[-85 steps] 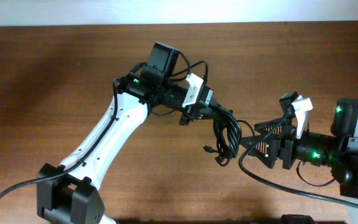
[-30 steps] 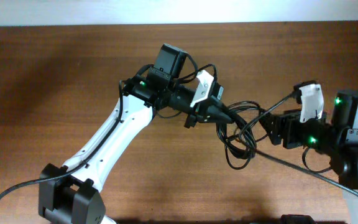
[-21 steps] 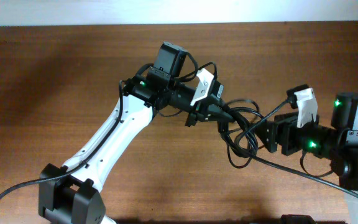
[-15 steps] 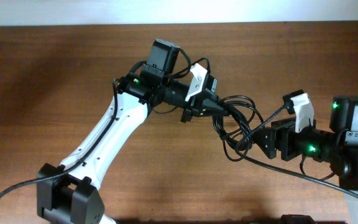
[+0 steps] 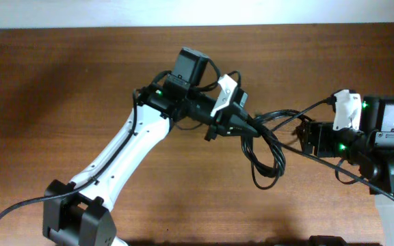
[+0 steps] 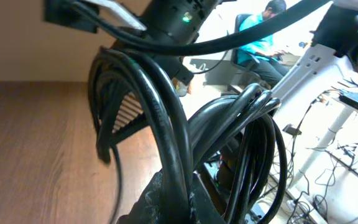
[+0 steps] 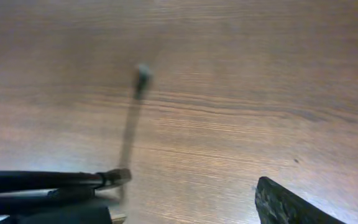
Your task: Untangle cables
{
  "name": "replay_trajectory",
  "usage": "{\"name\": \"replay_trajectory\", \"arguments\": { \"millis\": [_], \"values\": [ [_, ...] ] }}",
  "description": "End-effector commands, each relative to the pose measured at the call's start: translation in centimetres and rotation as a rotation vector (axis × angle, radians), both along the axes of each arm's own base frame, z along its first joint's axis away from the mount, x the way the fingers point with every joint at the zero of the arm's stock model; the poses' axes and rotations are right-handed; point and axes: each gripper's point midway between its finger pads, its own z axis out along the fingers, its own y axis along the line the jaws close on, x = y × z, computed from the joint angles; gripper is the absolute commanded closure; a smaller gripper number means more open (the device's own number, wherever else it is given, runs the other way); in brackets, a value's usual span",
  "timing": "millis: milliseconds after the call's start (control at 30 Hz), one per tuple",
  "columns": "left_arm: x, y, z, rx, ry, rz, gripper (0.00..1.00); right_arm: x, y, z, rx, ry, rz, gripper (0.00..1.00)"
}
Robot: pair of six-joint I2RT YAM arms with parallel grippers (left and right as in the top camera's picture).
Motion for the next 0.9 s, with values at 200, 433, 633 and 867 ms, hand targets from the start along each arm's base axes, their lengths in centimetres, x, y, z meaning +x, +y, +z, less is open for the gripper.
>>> {"name": "replay_trajectory", "arguments": {
  "millis": [200,433,633,867],
  "values": [
    [3.5,0.5,-1.4,0.212,0.085,0.251,1.0,-3.5,4.4,5.4,0.158,-0.205,0.208,0.11],
    [3.3,0.4,-1.3,0.212,0.121,0.246,1.0,-6.6,8.7,8.3,0.374,-0.264,0.413,0.1],
    [1.4,-0.6,0.1,0.143,0.118,0.147,1.0,-6.4,9.2,8.2,0.418,-0.236,0.438,0.1],
    [0.3,-1.6,1.5,0.073,0.073,0.076,1.0,-5.4,10.1,6.5,0.458,-0.162,0.528,0.12]
  ]
}}
